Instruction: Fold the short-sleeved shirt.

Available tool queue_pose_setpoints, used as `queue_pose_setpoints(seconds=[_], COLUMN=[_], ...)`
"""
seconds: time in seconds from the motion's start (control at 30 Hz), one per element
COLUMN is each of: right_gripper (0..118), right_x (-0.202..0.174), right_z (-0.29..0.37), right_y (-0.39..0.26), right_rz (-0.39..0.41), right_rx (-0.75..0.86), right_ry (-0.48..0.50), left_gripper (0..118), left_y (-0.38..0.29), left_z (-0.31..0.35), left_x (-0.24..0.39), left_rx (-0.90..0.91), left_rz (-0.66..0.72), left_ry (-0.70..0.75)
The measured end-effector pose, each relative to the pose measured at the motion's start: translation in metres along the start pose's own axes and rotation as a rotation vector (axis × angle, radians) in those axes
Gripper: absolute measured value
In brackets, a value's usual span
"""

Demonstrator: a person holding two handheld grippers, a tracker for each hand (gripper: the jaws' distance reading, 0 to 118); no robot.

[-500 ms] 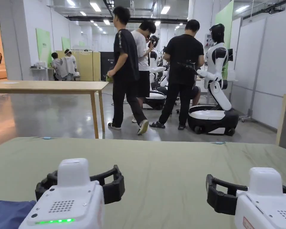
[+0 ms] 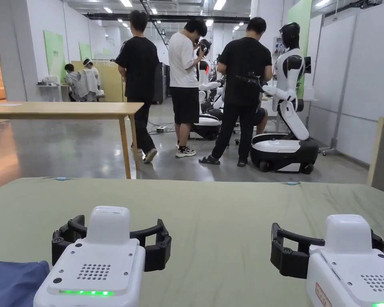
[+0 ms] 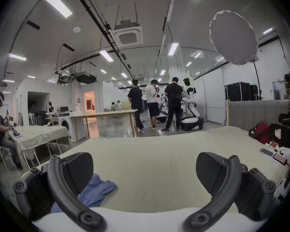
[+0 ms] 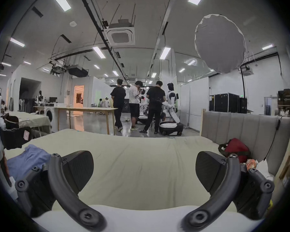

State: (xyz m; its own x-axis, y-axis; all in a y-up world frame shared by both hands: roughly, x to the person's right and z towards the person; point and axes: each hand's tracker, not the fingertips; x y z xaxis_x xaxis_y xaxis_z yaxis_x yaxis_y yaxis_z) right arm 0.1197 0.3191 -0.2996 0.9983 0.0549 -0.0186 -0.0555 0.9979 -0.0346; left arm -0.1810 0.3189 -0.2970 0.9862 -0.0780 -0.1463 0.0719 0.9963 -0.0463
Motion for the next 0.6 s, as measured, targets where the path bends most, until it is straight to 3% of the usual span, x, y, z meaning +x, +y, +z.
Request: queue_pose_setpoints(seconds=[0.37,0.4,0.43,0.47,0.5,0.57,0.6], right_gripper=[116,106,83,37,19,17,12], right_x=[-0.002,-0.001,0.000,0.001,0.002,0.005,0.007], right_z=[0.000,0.000,0.000,-0.001,-0.002,-0.002,-0.003], right_y=[0.001,0.002,0.002,0.003,0.003,0.002,0.002], right_rz=[0.007,0.004,-0.002,-0.008,-0.014,-0.036,-0.043], right_rx=[-0.010,-0.013,-0.012,-0.020,-0.029,-0.031,-0.052], right_ry=[-0.026,-0.030,-0.034,-0.040,-0.050,-0.053,-0.039], left_gripper=[118,117,115,106,84,5,5], left_y=[0.000,-0.001,-0.001,0.000,0.000,0.000,-0.001], left_z=[0.001,0.000,0.000,0.001,0.001,0.000,-0.002], left_x=[-0.003,-0.003,-0.003,-0.005,-0.006,-0.006,-0.005], left_rx=[-0.016,-0.016,-0.020,-0.028,-0.037,-0.038,-0.038], left_rz=[0.005,0.007,0.007,0.006,0.004,0.012,0.012], left_ry=[-0.001,0.004,0.010,-0.007,-0.029,-0.037,-0.029])
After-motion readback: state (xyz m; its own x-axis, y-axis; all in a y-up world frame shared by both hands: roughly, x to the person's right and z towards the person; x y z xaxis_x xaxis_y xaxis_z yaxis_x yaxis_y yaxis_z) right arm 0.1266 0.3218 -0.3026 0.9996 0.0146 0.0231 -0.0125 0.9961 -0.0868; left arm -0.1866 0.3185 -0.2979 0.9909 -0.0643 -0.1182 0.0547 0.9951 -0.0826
